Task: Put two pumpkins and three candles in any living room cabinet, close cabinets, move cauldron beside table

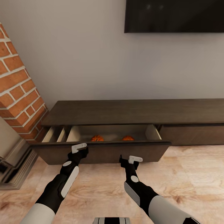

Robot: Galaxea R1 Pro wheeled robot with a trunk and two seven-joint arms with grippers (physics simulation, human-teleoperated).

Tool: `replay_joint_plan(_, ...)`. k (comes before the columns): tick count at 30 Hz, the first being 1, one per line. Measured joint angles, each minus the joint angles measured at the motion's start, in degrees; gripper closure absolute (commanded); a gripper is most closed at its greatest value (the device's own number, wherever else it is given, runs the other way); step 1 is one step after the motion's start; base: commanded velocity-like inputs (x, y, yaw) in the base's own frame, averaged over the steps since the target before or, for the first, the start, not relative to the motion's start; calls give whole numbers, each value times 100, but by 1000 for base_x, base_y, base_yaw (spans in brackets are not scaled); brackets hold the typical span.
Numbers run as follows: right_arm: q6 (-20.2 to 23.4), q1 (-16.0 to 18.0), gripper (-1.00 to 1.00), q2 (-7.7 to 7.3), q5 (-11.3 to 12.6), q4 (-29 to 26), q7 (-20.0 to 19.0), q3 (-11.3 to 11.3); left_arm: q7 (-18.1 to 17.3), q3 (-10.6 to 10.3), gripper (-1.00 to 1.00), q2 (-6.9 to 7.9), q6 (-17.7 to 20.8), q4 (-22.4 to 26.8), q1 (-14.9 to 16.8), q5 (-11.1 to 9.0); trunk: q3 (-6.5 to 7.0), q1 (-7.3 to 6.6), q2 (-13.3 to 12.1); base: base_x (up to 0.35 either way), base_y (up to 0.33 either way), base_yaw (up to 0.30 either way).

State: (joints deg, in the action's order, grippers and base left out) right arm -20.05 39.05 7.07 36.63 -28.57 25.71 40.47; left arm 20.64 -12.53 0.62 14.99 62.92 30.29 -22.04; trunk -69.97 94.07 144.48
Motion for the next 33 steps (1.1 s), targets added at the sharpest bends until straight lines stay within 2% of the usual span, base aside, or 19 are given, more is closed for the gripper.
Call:
replay_joint_plan(29,8,-1,-100,9,6,0,3,0,1,0,-100,-3,1,-1,0,2,0,0,0,246,0,0)
replay_joint_plan(33,8,0,-100,9,6,0,6,0,-1,-7,-100,-6,-5,-9,-149,-66,-1,2,0,154,0,0)
